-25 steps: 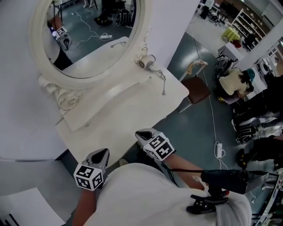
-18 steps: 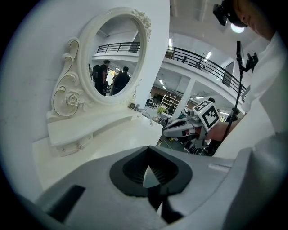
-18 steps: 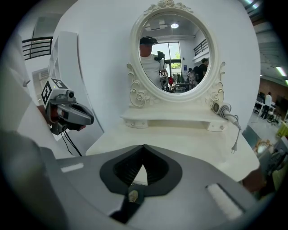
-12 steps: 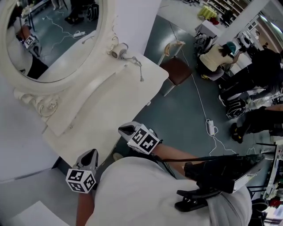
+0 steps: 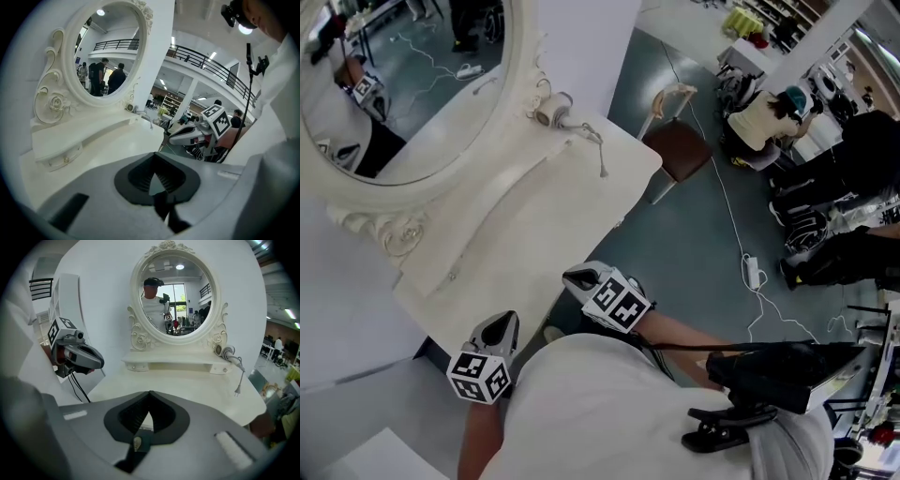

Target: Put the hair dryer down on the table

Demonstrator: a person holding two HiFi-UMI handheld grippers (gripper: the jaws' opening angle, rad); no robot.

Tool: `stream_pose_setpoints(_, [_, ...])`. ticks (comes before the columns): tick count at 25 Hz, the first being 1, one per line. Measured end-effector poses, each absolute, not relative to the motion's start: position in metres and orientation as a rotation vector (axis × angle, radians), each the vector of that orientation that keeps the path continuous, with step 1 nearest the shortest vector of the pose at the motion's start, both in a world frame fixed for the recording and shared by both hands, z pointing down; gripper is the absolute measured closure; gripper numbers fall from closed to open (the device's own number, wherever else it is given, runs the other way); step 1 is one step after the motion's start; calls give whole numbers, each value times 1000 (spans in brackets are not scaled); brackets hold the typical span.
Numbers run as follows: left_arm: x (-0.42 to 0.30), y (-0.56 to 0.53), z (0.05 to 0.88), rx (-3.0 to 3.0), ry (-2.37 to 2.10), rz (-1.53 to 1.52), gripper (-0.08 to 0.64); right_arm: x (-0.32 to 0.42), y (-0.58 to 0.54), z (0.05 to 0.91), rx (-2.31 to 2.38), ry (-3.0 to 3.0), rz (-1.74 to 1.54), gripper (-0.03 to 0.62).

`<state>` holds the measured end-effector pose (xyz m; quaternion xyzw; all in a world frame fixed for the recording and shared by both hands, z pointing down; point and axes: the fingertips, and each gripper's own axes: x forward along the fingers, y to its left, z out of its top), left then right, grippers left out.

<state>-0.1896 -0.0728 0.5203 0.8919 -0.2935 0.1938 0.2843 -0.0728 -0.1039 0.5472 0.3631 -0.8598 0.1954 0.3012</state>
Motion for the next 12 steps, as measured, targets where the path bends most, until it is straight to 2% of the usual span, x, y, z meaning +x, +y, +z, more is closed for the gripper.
stream_pose_setpoints(12, [-160,-129,523,2337,-873,536,558,-34,-169,549,916,-2310,504,592])
